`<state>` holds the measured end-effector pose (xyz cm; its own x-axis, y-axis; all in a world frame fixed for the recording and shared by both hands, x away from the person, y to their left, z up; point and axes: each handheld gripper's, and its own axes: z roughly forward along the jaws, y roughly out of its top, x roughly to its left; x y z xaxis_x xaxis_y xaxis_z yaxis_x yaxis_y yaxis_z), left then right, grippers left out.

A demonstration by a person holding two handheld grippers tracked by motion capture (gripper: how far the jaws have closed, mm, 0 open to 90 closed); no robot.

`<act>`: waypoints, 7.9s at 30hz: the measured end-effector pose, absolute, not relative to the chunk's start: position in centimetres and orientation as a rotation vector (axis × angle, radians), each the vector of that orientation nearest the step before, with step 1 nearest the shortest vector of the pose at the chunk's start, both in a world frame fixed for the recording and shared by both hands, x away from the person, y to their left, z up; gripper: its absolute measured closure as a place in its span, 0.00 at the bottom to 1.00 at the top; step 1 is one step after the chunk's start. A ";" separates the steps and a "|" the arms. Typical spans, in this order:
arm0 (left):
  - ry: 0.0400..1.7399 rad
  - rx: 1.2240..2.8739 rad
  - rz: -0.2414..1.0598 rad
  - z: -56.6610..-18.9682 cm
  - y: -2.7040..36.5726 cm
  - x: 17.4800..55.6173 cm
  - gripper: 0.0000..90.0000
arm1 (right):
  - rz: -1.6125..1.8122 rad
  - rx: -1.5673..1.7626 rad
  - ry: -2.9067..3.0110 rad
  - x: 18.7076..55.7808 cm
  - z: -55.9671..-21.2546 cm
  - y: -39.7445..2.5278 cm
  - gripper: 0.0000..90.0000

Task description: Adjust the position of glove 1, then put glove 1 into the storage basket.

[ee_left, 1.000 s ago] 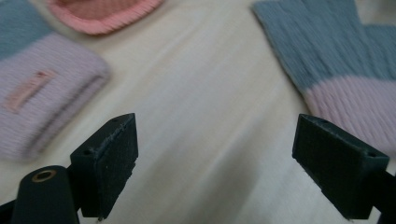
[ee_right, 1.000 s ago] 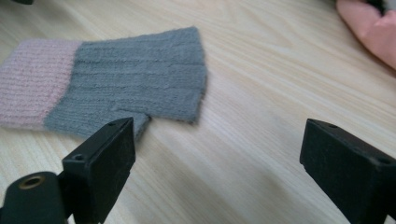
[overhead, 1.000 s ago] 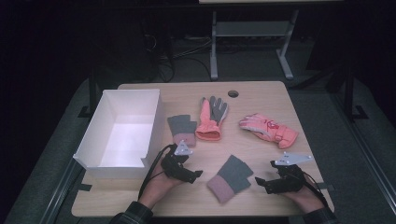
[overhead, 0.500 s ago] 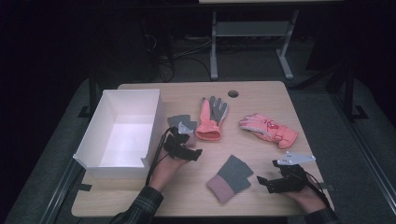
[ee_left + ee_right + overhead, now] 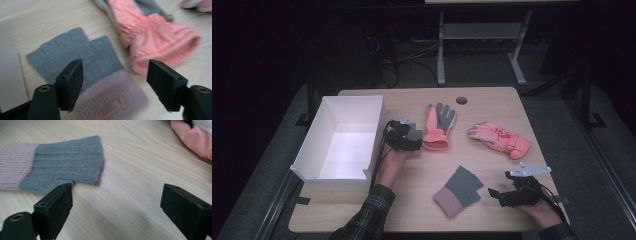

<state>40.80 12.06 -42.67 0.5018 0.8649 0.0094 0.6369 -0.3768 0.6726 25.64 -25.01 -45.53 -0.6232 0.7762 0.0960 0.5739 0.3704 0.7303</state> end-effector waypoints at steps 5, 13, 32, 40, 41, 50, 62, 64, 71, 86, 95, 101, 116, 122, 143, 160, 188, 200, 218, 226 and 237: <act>1.280 2.132 0.531 -43.1 11.9 42.0 0.45 | 1.105 1.203 2.372 25.6 -45.5 -25.0 0.12; 1.358 2.127 0.541 -44.8 11.8 43.3 0.57 | 1.101 1.198 2.376 25.6 -45.5 -24.9 0.12; 1.361 2.127 0.475 -45.5 12.2 43.5 0.91 | 1.094 1.203 2.376 25.6 -45.5 -25.0 0.12; 1.358 2.096 0.460 -44.8 12.4 43.3 0.94 | 1.096 1.205 2.369 25.6 -45.5 -25.1 0.12; 1.356 2.096 0.462 -44.6 12.4 43.2 0.94 | 1.097 1.206 2.368 25.6 -45.5 -25.1 0.12; 1.333 2.070 0.489 -42.5 12.3 42.7 0.94 | 1.094 1.211 2.364 25.6 -45.5 -25.2 0.12; 1.204 2.086 0.433 -39.4 12.2 41.5 0.94 | 1.093 1.231 2.362 25.6 -45.5 -25.2 0.12; 1.152 2.105 0.396 -39.3 12.0 41.2 0.94 | 1.093 1.233 2.361 25.7 -45.5 -25.3 0.12; 1.039 2.136 0.314 -38.9 11.6 40.1 0.94 | 1.093 1.274 2.349 25.9 -45.6 -25.5 0.12; 0.860 2.187 0.146 -38.1 11.1 37.1 0.94 | 1.097 1.294 2.344 26.0 -45.8 -25.4 0.12; 0.758 2.219 0.070 -38.1 9.8 35.3 0.94 | 1.099 1.303 2.327 26.1 -45.8 -25.3 0.12; 0.712 2.217 0.018 -38.2 8.5 34.3 0.94 | 1.085 1.295 2.329 26.2 -45.9 -25.4 0.14; 0.558 2.300 -0.065 -39.4 4.2 32.0 0.94 | 1.066 1.284 2.332 26.3 -45.9 -25.3 0.14; 0.509 2.338 -0.082 -40.2 2.9 31.4 0.94 | 1.059 1.276 2.336 26.2 -45.8 -25.3 0.15; 0.347 2.463 -0.142 -42.9 0.9 30.8 0.93 | 1.051 1.292 2.333 26.3 -45.9 -25.3 0.15; 0.460 2.418 -0.116 -42.9 2.1 30.8 0.32 | 1.056 1.292 2.330 26.4 -45.8 -25.4 0.15; 0.607 2.444 -0.098 -45.7 1.3 30.8 0.14 | 1.063 1.282 2.327 26.6 -45.7 -25.5 0.15; 0.578 2.478 -0.123 -45.2 1.1 30.5 0.36 | 1.065 1.287 2.324 26.5 -45.7 -25.6 0.15; 0.615 2.413 -0.342 -45.3 1.8 31.8 0.73 | 1.076 1.285 2.318 26.4 -45.6 -25.6 0.15; 0.604 2.393 -0.366 -44.5 2.1 31.8 0.74 | 1.082 1.269 2.317 26.3 -45.6 -25.6 0.15; 0.599 2.365 -0.367 -42.4 3.2 32.0 0.74 | 1.083 1.277 2.309 26.4 -45.5 -25.8 0.15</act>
<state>31.98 3.16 -42.44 0.8555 0.3217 -0.4057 0.5075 -0.6761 0.5342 26.36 -25.76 -45.52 -0.5659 0.8181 0.1020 0.6018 0.3253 0.7294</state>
